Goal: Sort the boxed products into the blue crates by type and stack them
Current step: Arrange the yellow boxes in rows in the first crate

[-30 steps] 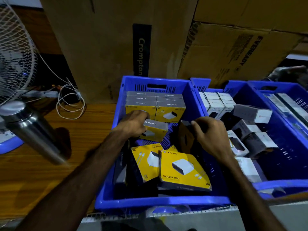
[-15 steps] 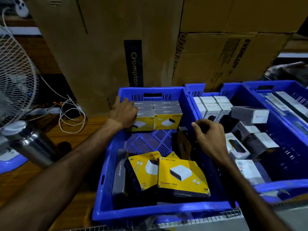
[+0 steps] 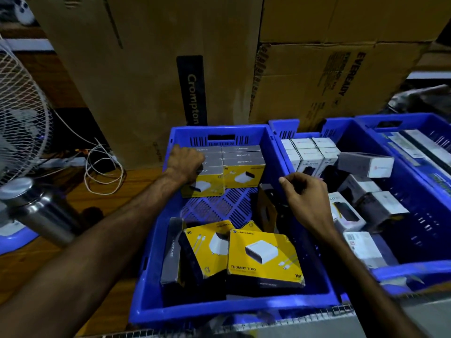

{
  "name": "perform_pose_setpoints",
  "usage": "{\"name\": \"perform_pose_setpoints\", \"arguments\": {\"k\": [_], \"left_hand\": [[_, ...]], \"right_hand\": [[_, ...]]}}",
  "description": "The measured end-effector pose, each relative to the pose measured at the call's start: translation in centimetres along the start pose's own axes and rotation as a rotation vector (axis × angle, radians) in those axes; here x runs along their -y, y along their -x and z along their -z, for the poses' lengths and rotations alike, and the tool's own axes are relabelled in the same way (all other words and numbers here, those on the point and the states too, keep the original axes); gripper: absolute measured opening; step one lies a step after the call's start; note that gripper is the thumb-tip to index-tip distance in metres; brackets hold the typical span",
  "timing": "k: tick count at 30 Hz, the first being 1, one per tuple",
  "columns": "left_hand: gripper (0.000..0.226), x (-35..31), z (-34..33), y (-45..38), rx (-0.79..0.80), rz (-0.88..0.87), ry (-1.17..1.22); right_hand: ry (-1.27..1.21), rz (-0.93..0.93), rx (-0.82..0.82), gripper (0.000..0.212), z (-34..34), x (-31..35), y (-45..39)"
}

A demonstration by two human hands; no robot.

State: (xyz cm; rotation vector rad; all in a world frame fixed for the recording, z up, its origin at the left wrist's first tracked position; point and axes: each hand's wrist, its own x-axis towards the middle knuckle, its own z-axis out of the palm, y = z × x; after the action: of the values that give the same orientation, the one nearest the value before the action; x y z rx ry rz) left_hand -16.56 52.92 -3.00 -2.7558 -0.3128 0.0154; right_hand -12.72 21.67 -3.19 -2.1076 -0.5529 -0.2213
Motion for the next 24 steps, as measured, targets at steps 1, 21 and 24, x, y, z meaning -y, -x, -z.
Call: {"name": "perform_pose_setpoints", "arguments": {"k": [1, 21, 24], "left_hand": [[0.012, -0.2, 0.2, 0.2, 0.004, 0.015, -0.002], [0.075, -12.8, 2.1, 1.3, 0.004, -0.441, 0.613], [0.085, -13.5, 0.9, 1.1, 0.044, -0.459, 0.652]], "right_hand": [[-0.009, -0.005, 0.002, 0.024, 0.1, 0.1, 0.1], [-0.212, -0.393, -0.465, 0.026, 1.0, -0.6, -0.2], [-0.203, -0.424, -0.472, 0.026, 1.0, -0.6, -0.2]]}}
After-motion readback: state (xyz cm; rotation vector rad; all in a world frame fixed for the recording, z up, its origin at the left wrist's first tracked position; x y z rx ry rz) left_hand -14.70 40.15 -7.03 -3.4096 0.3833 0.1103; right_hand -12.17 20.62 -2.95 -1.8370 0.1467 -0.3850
